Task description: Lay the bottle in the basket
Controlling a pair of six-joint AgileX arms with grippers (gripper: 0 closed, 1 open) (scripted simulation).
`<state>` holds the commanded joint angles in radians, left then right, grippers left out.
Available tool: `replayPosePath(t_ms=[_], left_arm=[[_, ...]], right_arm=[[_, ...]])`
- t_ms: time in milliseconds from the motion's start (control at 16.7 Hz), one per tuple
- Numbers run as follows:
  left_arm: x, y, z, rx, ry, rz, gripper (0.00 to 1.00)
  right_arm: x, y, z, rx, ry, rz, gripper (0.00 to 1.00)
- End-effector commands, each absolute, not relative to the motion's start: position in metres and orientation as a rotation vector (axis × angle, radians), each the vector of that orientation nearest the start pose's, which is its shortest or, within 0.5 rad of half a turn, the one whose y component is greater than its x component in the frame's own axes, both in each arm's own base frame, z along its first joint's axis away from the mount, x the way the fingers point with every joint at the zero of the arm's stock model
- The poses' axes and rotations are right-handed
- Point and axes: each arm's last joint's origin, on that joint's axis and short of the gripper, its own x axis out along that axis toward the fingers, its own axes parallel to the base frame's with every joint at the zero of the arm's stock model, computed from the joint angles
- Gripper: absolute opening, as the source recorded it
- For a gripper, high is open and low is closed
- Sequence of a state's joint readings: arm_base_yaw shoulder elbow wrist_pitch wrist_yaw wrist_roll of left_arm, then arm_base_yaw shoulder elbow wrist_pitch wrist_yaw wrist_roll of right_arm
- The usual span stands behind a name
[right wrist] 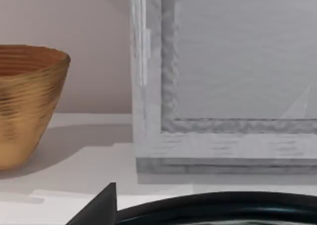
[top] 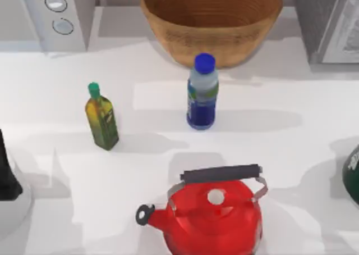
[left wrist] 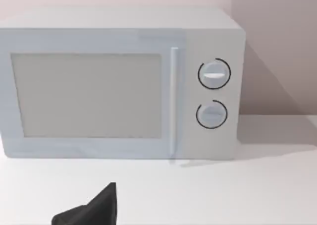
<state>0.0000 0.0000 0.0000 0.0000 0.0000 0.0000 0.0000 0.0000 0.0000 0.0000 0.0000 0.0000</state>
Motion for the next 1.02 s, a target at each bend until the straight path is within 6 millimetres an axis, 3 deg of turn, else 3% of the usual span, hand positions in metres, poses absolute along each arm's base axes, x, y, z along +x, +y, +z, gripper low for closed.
replayPosePath(t_ms=[240,540,780,1020], left_arm=[[0.106,-0.002,0.164,0.0,-0.009,-0.008,1.0],[0.118,-0.01,0.193,-0.004,-0.05,-0.094,1.0],[0.145,-0.024,0.22,-0.01,-0.081,-0.215,1.0],[0.19,-0.051,0.234,-0.017,-0.102,-0.36,1.0]], right_arm=[[0.106,-0.001,0.16,0.0,0.0,0.0,1.0],[0.106,-0.001,0.16,0.0,0.0,0.0,1.0],[0.106,-0.001,0.16,0.0,0.0,0.0,1.0],[0.106,-0.001,0.16,0.0,0.0,0.0,1.0]])
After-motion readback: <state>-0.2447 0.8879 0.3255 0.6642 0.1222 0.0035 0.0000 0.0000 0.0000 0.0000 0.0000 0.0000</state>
